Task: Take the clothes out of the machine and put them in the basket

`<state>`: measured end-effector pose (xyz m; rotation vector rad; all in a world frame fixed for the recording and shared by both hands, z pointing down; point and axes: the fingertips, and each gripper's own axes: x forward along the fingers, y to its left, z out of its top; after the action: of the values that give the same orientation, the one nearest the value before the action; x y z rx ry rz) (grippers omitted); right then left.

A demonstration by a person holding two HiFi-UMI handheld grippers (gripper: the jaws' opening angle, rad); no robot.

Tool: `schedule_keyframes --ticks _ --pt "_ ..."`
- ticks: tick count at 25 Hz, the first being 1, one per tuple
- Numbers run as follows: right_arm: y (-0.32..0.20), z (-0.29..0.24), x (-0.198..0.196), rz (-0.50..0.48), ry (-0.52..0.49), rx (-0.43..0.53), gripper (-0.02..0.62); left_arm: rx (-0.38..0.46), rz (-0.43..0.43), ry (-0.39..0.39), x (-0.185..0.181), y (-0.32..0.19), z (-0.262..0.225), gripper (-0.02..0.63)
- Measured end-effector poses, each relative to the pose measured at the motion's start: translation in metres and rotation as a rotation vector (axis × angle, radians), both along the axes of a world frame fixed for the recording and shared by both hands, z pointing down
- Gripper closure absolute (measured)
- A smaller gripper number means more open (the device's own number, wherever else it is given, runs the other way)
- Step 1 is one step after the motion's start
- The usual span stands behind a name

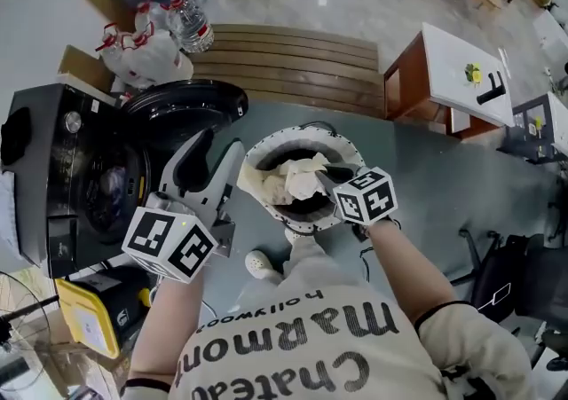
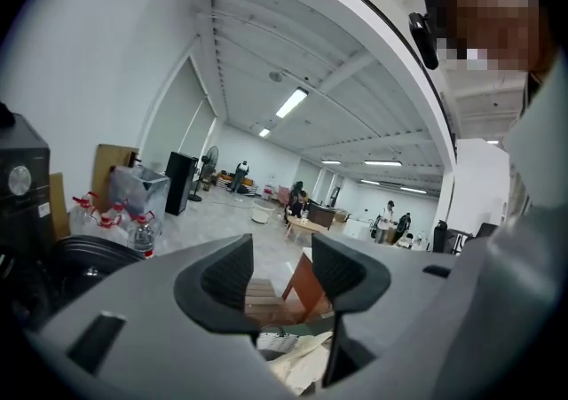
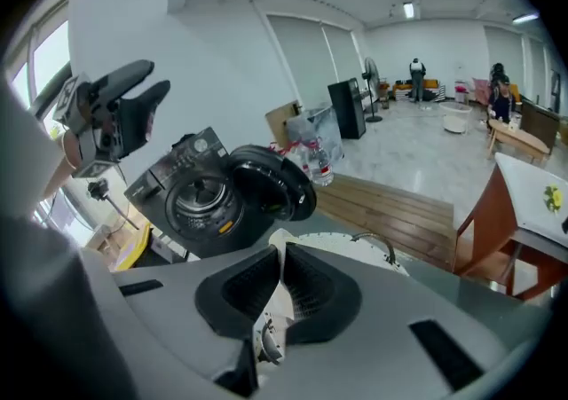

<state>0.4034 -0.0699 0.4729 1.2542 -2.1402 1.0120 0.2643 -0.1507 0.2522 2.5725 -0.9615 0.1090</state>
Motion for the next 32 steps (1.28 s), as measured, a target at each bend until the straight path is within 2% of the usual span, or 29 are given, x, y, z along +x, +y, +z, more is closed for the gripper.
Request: schedule_keyframes --ticks 5,9,15,20,23,26,28,30,32 --pt "0.004 0.071 -0.002 -0.083 0.064 -0.143 0.558 -0.017 -0.09 -0.041 -0.018 -0.001 0.012 0.396" --pt "0.011 0.118 0.003 -0.093 0.128 -0.227 0.558 -0.036 -0.122 -0.06 -0.031 0.001 0.024 0.397" --pt "0.034 0.158 0.004 -0.132 0.18 -0.355 0.558 -0.05 -0.187 -0.071 -0.05 0.0 0.032 0.4" --pt "0.055 0.184 0.011 -0.158 0.264 -0.445 0.557 -0.045 -0.215 -0.083 -0.055 -0.002 0.034 0.4" --pt "0.06 0.193 0.025 -0.121 0.328 -0.455 0.551 -0.051 -0.223 -0.073 -0.056 -0.003 0.036 0.4" --pt "0.064 0.197 0.039 -0.069 0.351 -0.486 0.464 -0.047 -0.233 -0.072 -0.06 -0.005 0.038 0.4" --pt "0.067 0.194 0.049 -0.01 0.328 -0.527 0.456 -0.036 -0.238 -0.09 -0.062 -0.006 0.038 0.4" --pt "0.047 0.183 0.054 0.054 0.28 -0.463 0.456 -0.033 -0.255 -0.09 -0.065 -0.005 0.036 0.4" --pt "0.021 0.166 0.056 0.109 0.255 -0.368 0.455 -0.047 -0.292 -0.058 -0.074 -0.004 0.036 0.402"
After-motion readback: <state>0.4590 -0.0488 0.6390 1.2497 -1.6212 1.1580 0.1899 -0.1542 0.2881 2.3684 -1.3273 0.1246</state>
